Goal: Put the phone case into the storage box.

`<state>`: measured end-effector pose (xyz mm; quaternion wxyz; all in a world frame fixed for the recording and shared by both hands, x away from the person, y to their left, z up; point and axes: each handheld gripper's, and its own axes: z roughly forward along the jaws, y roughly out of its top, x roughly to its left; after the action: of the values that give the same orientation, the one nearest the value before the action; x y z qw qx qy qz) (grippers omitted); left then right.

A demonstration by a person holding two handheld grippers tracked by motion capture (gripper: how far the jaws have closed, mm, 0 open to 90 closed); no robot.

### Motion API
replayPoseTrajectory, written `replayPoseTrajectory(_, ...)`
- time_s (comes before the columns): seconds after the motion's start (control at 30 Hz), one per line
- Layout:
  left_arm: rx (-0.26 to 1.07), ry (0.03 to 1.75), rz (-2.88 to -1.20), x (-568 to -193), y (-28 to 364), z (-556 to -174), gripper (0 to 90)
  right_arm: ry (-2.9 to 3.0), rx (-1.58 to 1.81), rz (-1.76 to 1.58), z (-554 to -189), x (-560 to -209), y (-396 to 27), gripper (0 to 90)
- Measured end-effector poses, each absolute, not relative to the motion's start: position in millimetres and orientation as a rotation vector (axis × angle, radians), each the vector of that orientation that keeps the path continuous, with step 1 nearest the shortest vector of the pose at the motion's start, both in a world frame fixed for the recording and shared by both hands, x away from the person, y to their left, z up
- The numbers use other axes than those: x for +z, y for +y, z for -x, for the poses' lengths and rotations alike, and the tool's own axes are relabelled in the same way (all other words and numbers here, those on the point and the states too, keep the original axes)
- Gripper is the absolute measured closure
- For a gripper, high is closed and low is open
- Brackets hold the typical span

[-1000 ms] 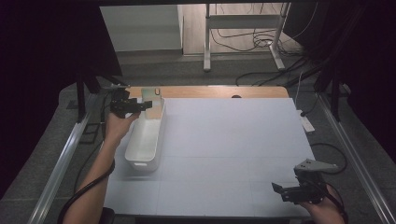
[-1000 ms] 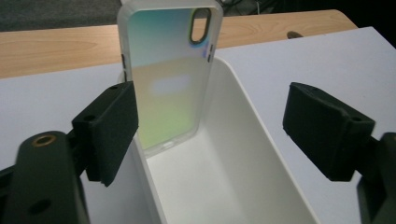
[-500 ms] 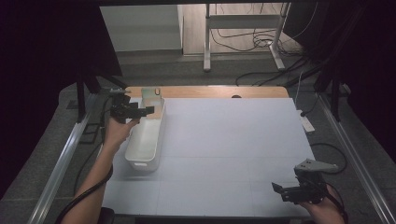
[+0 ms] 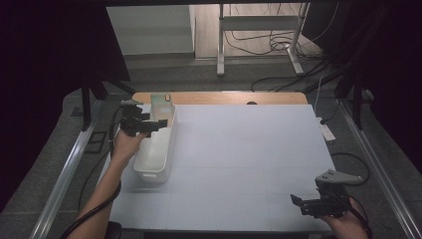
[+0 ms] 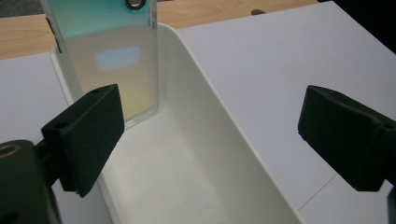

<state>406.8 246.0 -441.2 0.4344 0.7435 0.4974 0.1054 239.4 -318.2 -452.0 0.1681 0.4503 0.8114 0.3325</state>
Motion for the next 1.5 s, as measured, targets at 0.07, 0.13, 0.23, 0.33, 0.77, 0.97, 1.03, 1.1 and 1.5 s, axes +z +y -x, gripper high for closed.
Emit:
replayPoseTrajectory(0.07,0.264,1.224,-1.861,-441,243,-403,6.8,2.307,0.948,-1.281,-239,-452,-318,0.0)
replayPoseTrajectory(0.13,0.264,1.214,-1.866,-441,241,-400,6.1,2.308,0.948,-1.284,-239,-452,-319,0.0)
replayPoseTrajectory(0.23,0.276,1.201,-1.879,-441,238,-395,5.2,2.310,0.949,-1.286,-240,-452,-319,0.0)
replayPoseTrajectory(0.33,0.288,1.184,-1.895,-440,234,-388,4.0,2.317,0.947,-1.288,-240,-452,-319,0.0)
replayPoseTrajectory(0.77,0.295,1.105,-1.937,-439,219,-359,3.5,2.327,0.942,-1.288,-241,-453,-318,0.0)
replayPoseTrajectory(0.97,0.291,1.080,-1.939,-438,217,-345,3.5,2.330,0.949,-1.284,-240,-453,-318,0.0)
replayPoseTrajectory(1.03,0.283,1.072,-1.941,-438,217,-340,3.5,2.330,0.950,-1.284,-240,-453,-318,0.0)
replayPoseTrajectory(1.1,0.283,1.066,-1.947,-438,216,-336,3.5,2.333,0.947,-1.280,-240,-453,-318,0.0)
replayPoseTrajectory(1.5,0.271,1.055,-1.950,-439,220,-312,3.5,2.338,0.948,-1.272,-240,-453,-318,0.0)
